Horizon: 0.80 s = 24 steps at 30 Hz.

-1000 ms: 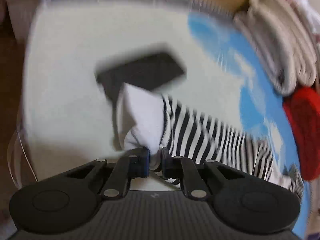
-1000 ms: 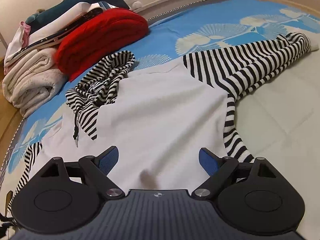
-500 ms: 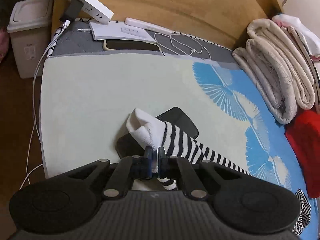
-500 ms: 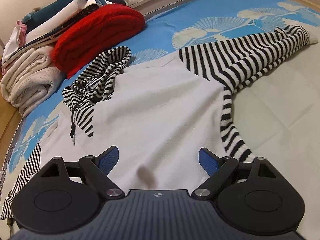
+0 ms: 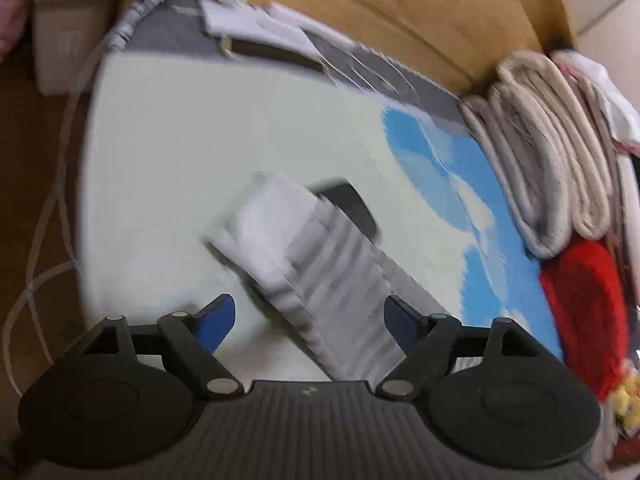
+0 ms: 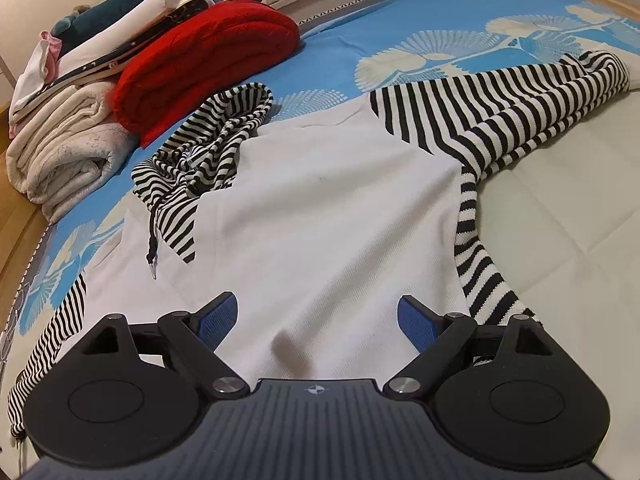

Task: Fold small clothes

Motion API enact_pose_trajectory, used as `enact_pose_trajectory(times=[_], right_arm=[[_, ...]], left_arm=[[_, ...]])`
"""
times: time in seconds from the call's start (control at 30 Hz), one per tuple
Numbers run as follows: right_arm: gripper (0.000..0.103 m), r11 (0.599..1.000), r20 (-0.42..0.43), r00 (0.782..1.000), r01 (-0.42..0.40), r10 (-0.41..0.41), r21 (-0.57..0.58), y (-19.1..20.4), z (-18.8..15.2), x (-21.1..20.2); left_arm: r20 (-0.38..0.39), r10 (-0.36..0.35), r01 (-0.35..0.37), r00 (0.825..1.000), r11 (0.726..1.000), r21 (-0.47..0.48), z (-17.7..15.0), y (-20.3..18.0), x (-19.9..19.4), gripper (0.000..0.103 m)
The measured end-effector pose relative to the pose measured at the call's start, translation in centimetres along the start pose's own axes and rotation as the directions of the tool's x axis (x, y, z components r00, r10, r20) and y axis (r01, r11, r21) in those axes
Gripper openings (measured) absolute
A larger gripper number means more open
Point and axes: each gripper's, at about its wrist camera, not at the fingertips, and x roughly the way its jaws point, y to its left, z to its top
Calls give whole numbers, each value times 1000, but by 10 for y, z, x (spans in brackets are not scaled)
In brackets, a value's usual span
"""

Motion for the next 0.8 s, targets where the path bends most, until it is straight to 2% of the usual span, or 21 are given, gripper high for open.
enact_pose_trajectory(times=[0.1, 0.2, 0.27, 0.3, 0.37, 0.4, 0.43, 0.5, 0.57, 0.67, 0.73, 0.8], right_arm=[[89, 1000, -2, 1000, -3, 3, -4, 2, -1, 1], [89, 1000, 8, 1000, -4, 4, -2, 2, 0, 1], [89, 1000, 23, 1000, 10, -10, 3, 0, 2, 0], [89, 1000, 34, 999, 18, -18, 13, -2, 5, 0], [89, 998, 58, 998, 31, -34, 51, -9, 11, -3], [89, 997, 65, 997, 34, -39, 70, -13, 13, -5], [89, 995, 69, 997, 33, -40, 94, -17, 15, -6], [89, 991, 62, 997, 28, -36, 127, -23, 18, -6], [89, 987, 49, 998, 26, -34, 155, -27, 19, -6], [89, 982, 33, 999, 18, -25, 187, -31, 20, -7], [89, 979, 38, 999, 5, -13, 203, -33, 22, -10], [89, 977, 52, 999, -5, -6, 213, -35, 24, -14]], left_arm=[[-39, 0, 1, 999, 999, 50, -9, -21, 16, 85], [-99, 2, 4, 995, 998, 61, -14, -35, 39, 85], [-120, 30, -23, 992, 998, 60, -19, -40, 51, 84], [-114, 49, -42, 992, 997, 63, -20, -42, 54, 80], [-104, 56, -49, 993, 996, 68, -19, -43, 55, 37], [-101, 55, -48, 993, 996, 75, -17, -42, 54, 0], [-78, 66, -62, 995, 996, 59, -15, -40, 51, 0], [40, 97, -97, 994, 995, 3, -10, -33, 34, 0], [128, 65, -64, 990, 998, -8, -5, -32, 17, 0], [219, 30, -49, 975, 996, 80, -10, -51, 1, 0], [181, -13, -4, 983, 996, 92, -17, -59, 3, 0], [76, -76, 69, 994, 994, 84, -28, -62, 11, 4]])
